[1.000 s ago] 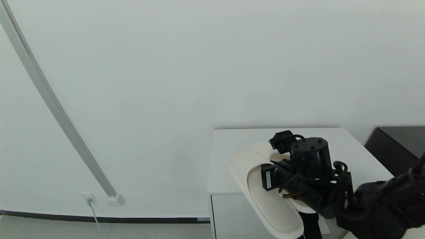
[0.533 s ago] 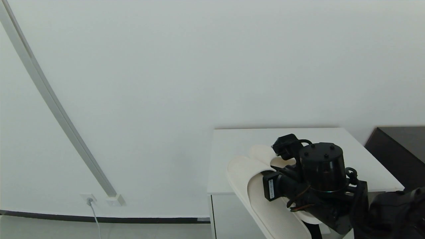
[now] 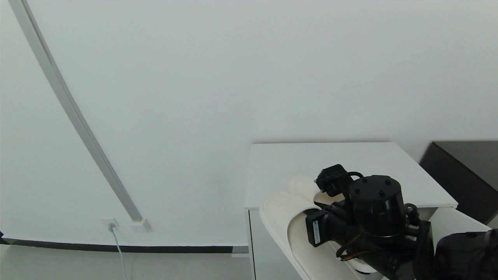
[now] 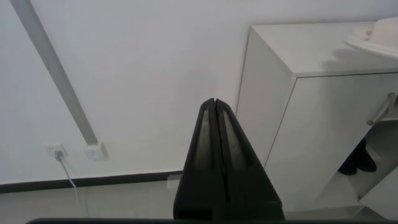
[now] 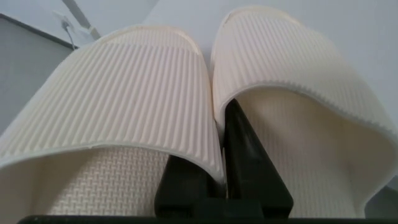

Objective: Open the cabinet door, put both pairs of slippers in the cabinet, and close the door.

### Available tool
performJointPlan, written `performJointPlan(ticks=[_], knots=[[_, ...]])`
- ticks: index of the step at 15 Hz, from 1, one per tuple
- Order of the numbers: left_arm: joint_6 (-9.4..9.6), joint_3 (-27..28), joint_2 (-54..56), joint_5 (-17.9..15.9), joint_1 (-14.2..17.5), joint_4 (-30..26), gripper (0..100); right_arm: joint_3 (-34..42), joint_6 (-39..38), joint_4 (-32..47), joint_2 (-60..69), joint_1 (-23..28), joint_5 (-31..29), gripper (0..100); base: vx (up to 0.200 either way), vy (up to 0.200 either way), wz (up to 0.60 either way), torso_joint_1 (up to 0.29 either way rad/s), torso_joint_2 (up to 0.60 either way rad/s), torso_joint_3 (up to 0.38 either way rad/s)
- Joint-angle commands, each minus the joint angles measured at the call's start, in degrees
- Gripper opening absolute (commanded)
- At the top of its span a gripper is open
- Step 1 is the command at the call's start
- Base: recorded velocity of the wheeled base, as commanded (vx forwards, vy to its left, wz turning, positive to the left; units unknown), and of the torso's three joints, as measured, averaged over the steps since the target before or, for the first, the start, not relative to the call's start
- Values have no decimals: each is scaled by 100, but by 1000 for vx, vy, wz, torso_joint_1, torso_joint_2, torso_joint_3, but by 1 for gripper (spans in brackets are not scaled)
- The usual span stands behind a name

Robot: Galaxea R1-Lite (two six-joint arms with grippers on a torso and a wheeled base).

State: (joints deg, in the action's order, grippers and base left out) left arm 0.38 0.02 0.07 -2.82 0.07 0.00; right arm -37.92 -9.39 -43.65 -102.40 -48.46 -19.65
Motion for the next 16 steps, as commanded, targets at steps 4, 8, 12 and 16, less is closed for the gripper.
performJointPlan(ticks=[4,8,12,16], knots=[[-3,-2,-7,0,1,0,0,163,33,-82,1,-32,-4,0,-150,0,0,1,2,5],[-3,-2,-7,0,1,0,0,251,42,-187,10,-50,-12,0,0,0,0,0,0,0],[-3,6,-7,0,1,0,0,461,51,-679,-17,-6,84,0,0,0,0,0,0,0],[-3,6,-7,0,1,0,0,479,51,-679,1,-6,84,0,0,0,0,0,0,0]])
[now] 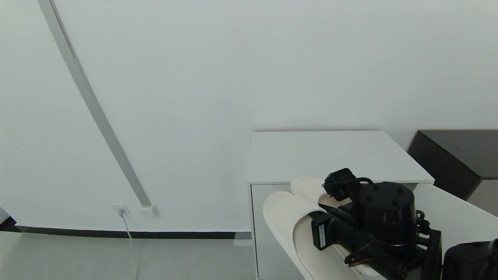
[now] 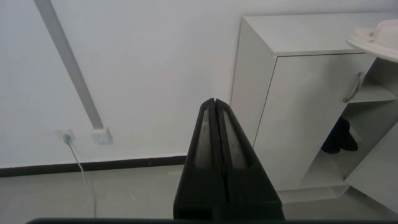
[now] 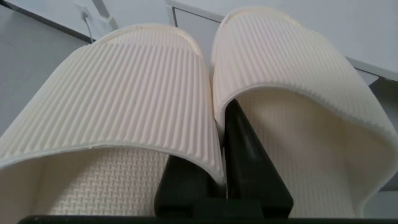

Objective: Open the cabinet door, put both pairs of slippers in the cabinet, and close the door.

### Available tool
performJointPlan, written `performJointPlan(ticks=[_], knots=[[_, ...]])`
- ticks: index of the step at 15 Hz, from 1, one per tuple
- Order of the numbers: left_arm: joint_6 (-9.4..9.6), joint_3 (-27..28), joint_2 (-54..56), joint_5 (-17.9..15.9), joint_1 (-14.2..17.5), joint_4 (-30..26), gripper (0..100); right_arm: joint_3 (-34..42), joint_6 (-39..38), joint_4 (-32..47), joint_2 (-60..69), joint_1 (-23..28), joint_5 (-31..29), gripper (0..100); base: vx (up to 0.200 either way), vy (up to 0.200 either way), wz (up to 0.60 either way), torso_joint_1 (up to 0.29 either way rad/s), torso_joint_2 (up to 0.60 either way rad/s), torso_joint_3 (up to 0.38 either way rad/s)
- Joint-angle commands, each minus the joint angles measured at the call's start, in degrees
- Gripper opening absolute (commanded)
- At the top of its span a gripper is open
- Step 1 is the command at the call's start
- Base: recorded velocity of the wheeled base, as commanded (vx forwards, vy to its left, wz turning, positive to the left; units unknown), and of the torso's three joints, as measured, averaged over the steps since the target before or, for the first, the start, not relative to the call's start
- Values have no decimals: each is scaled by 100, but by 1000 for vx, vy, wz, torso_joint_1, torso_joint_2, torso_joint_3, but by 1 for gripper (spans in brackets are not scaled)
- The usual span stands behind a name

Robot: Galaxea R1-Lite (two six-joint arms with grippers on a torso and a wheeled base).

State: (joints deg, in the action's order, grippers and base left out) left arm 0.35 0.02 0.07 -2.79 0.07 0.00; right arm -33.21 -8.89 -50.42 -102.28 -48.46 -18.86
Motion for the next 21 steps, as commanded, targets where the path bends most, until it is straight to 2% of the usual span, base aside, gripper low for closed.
performJointPlan(ticks=[1,4,21], knots=[[0,6,-7,-2,1,0,0,-2,1,-3,-20,-15,5,0,0,0,0,0,0,0],[9,6,-7,-2,1,0,0,-2,1,-12,-11,-15,5,0,0,0,0,0,0,0],[0,6,-7,7,1,0,0,42,1,-20,6,-32,5,0,0,-200,0,2,3,1]])
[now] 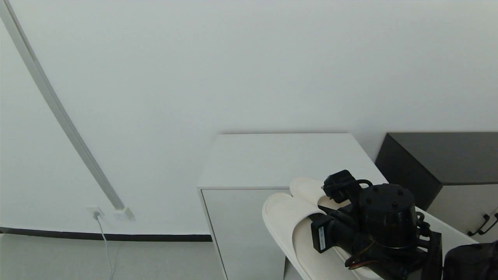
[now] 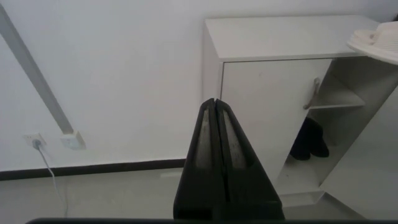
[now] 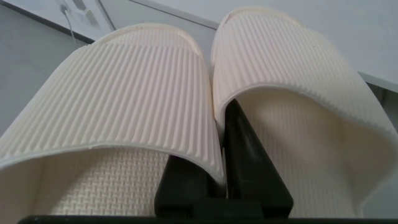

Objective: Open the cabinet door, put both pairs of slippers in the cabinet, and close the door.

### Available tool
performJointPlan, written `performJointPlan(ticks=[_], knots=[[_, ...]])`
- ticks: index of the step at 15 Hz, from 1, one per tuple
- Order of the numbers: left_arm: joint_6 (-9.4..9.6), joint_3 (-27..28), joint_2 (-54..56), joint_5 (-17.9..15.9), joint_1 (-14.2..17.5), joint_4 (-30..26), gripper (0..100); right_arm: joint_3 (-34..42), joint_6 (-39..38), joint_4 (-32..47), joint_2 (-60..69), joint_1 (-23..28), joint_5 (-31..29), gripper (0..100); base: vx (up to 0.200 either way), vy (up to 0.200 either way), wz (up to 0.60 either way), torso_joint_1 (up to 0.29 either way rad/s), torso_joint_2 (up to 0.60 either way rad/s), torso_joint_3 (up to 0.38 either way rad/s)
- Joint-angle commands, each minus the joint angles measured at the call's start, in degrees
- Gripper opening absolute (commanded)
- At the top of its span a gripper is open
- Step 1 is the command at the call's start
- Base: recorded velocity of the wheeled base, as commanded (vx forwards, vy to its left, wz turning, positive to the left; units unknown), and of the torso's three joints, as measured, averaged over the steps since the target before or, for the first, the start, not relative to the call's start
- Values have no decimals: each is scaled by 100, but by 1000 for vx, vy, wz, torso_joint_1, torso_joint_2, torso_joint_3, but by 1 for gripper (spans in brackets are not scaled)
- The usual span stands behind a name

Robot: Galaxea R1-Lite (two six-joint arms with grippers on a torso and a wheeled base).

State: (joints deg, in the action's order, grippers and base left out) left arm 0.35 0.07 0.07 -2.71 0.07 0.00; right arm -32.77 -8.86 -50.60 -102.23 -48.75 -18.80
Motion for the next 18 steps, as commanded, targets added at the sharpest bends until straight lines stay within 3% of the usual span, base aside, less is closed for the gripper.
performJointPlan(ticks=[1,5,18], knots=[[0,1,-7,-2,1,0,0,-1,-1,-2,10,-3,-1,0,0,-200,0,2,2,7],[0,-7,-7,-2,1,0,0,7,-1,7,45,-3,-1,0,0,-200,0,2,0,-1],[-35,-7,-7,-2,1,0,0,95,34,-2,45,-20,8,0,0,0,0,0,0,0]])
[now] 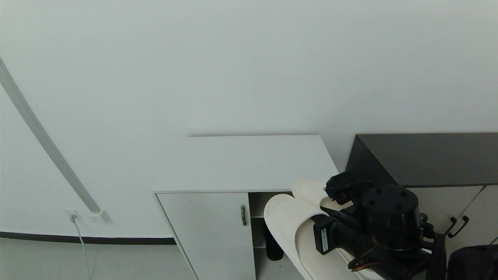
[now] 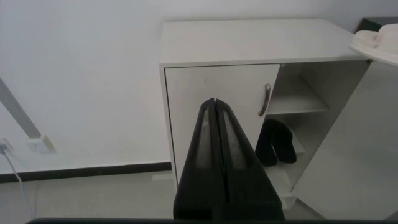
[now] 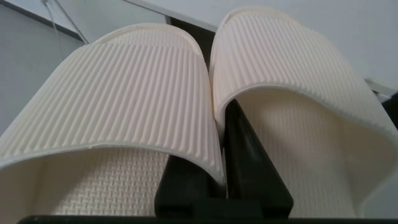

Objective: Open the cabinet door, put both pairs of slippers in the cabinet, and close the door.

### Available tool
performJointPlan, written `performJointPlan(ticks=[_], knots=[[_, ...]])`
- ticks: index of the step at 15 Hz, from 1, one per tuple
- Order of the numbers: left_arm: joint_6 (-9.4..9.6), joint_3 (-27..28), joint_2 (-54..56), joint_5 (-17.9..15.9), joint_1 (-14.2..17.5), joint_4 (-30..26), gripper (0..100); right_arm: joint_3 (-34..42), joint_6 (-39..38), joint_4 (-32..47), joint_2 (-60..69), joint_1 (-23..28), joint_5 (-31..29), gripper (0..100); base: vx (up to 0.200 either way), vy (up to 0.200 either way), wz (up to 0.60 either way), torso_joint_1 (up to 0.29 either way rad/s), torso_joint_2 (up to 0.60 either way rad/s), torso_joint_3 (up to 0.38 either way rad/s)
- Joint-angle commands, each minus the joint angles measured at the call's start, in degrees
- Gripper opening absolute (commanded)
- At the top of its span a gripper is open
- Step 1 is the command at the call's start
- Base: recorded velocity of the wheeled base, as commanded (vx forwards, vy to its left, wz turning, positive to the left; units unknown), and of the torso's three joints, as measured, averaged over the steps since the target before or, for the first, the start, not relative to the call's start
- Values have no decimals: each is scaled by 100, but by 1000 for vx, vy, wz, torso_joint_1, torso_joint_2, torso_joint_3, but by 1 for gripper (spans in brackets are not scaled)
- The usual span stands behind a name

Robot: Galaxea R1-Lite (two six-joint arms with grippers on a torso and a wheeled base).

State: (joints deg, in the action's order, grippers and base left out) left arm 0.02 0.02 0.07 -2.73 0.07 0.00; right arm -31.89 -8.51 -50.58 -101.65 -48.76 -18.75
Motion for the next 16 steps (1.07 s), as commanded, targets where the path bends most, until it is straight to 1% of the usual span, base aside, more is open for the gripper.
performJointPlan(ticks=[1,11,16], knots=[[-2,-2,-7,1,1,0,0,7,-2,-5,-13,-19,3,0,0,0,0,0,0,0],[-2,6,-7,1,1,0,0,69,-2,-5,-13,-98,64,0,0,0,0,-5,8,6],[-11,-2,-7,36,1,0,0,104,-2,-5,-13,-107,64,0,0,0,0,-148,334,175]])
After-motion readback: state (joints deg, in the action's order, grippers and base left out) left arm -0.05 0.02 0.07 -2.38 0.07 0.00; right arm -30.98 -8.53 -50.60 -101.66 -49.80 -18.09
